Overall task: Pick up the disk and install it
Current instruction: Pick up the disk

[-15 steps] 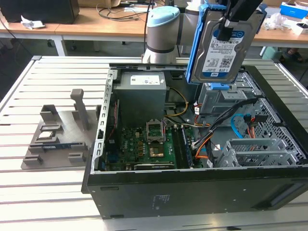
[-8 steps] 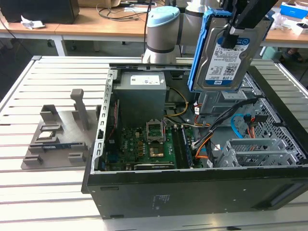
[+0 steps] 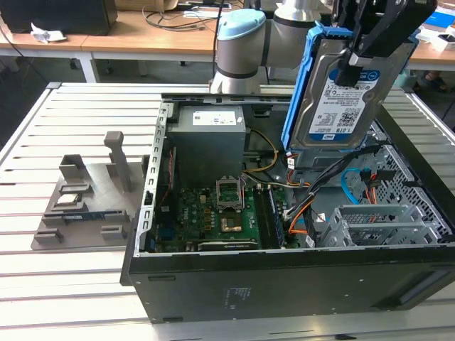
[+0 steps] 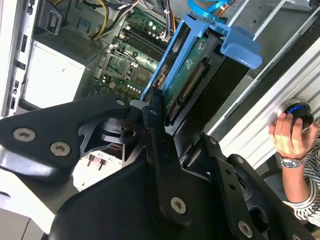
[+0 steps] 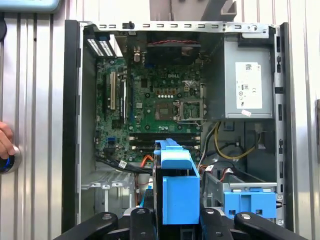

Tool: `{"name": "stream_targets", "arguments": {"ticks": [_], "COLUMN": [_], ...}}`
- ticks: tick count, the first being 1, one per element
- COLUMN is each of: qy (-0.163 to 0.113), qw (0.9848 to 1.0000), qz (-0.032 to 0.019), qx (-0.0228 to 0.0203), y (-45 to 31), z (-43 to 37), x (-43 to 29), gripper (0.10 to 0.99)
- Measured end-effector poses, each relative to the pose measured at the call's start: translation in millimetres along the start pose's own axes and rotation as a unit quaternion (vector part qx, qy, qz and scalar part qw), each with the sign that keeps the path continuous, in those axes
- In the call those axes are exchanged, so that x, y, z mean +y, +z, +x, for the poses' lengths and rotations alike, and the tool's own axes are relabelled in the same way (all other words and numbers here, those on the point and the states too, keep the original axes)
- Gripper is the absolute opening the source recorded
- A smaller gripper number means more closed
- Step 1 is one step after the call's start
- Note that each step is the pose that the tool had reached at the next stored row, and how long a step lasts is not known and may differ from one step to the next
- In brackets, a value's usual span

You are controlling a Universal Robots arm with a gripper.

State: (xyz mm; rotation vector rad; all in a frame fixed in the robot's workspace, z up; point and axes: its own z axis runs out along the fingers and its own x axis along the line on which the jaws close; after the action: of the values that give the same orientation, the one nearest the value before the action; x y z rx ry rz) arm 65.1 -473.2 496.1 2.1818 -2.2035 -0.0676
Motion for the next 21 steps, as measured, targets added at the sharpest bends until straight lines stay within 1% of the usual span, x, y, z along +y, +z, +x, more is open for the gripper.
{"name": "stream_targets", "arguments": {"ticks": [1, 2, 4, 8, 12, 15, 18, 19, 21], "qy": [0.000, 0.000, 0.000, 0.000, 0.000, 0.000, 0.000, 0.000, 0.000], "qw": [1.0000, 1.0000, 1.0000, 1.0000, 1.0000, 1.0000, 1.0000, 1.0000, 1.0000], "qz": [0.0000, 0.0000, 0.0000, 0.0000, 0.0000, 0.0000, 0.0000, 0.0000, -0.0007], "qx": [0.0000, 0.0001, 0.0001, 0.0002, 0.0004, 0.0010, 0.0020, 0.0020, 0.0016], "y": [0.1, 0.4, 0.7, 1.6, 2.1, 2.4, 2.7, 2.7, 2.6], "z": [3.0, 11.2, 19.1, 45.6, 62.5, 81.5, 95.6, 97.4, 97.3], "x": [0.0, -0.1, -0.3, -0.6, -0.8, -0.9, -1.3, -5.8, -23.2], "gripper": [0.361, 0.361, 0.361, 0.361, 0.361, 0.361, 0.361, 0.361, 0.361]}}
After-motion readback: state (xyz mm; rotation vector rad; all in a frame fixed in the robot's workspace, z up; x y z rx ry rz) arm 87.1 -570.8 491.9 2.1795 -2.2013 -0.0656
